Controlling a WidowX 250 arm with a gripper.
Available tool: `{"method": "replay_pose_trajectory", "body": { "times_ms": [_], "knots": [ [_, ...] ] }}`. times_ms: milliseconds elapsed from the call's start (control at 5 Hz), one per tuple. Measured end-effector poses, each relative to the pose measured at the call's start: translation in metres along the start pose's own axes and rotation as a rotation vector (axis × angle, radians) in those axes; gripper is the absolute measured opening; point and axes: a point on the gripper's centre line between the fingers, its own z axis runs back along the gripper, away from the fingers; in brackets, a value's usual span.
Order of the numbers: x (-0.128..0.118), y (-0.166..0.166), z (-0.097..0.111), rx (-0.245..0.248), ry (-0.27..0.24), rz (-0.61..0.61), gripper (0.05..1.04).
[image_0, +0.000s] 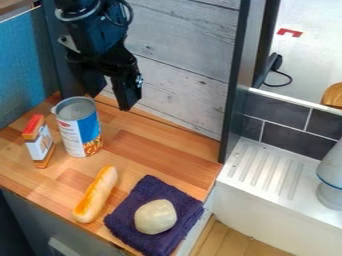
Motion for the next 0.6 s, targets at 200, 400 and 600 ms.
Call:
{"method": "replay_pose_trajectory", "body": {
  "times_ms": [200, 400, 600],
  "knots": [
    [-0.005, 0.0, -0.007, -0.003, 0.026, 0.002, 0.999],
    [-0.021, 0.009, -0.035, 0.023, 0.078, 0.0, 0.999],
    [-0.04, 0.029, -0.06, 0.054, 0.112, 0.049, 0.999]
  ]
}}
